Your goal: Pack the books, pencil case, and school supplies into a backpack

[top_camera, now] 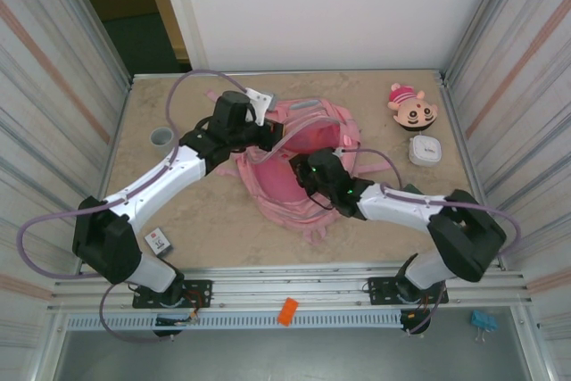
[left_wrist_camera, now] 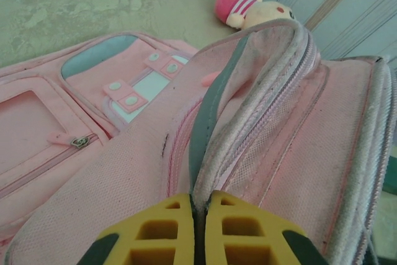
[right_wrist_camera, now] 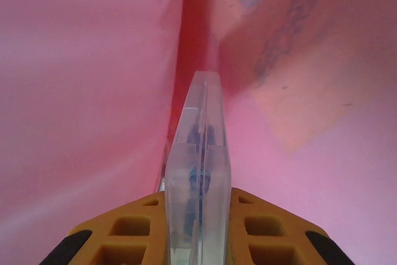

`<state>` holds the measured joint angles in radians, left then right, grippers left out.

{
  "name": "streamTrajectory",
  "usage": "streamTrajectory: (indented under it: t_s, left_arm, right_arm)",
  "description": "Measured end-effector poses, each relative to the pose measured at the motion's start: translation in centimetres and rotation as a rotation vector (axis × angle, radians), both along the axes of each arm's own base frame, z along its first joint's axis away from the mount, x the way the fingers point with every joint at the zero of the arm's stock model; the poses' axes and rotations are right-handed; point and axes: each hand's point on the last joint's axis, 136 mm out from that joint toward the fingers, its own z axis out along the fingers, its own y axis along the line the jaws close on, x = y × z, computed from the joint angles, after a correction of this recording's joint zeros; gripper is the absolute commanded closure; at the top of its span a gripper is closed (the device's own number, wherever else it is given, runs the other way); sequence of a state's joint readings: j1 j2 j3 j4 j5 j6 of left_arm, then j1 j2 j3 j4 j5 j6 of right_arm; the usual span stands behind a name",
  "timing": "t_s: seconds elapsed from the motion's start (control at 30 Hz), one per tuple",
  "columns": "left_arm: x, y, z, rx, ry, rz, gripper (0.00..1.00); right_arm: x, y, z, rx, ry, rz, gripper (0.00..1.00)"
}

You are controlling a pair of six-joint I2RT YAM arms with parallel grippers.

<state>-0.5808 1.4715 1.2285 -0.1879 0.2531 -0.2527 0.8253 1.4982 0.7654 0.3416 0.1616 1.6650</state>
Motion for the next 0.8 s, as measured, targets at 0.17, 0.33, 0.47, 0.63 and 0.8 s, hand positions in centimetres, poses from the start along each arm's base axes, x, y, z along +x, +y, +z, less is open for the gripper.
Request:
streamTrajectory:
  t_s: [0.17, 0.33, 0.47, 0.63, 0.8]
  left_arm:
    - [0.2, 0.1, 0.3, -0.027, 0.008, -0.003, 1.0]
    - [0.4, 0.4, 0.4, -0.033, 0.011, 0.002, 1.0]
    - [0.5, 0.7, 0.6, -0.038, 0.007, 0.011, 1.0]
    - [0.2, 1.2, 0.8, -0.038, 0.002, 0.019, 1.0]
    - [0.0, 1.7, 1.0, -0.03, -0.008, 0.026, 1.0]
  right_arm:
    - [1.8, 2.6, -0.9, 0.048, 0.009, -0.008, 0.79]
    - [1.8, 3.6, -2.4, 0.054, 0.054, 0.008, 0.67]
    - [1.0, 3.7, -2.9, 0.044, 0.097, 0.039, 0.52]
    - [-1.2, 2.6, -2.4, 0.012, 0.148, 0.088, 0.42]
    - [-3.7, -0.4, -1.2, -0.041, 0.172, 0.126, 0.41]
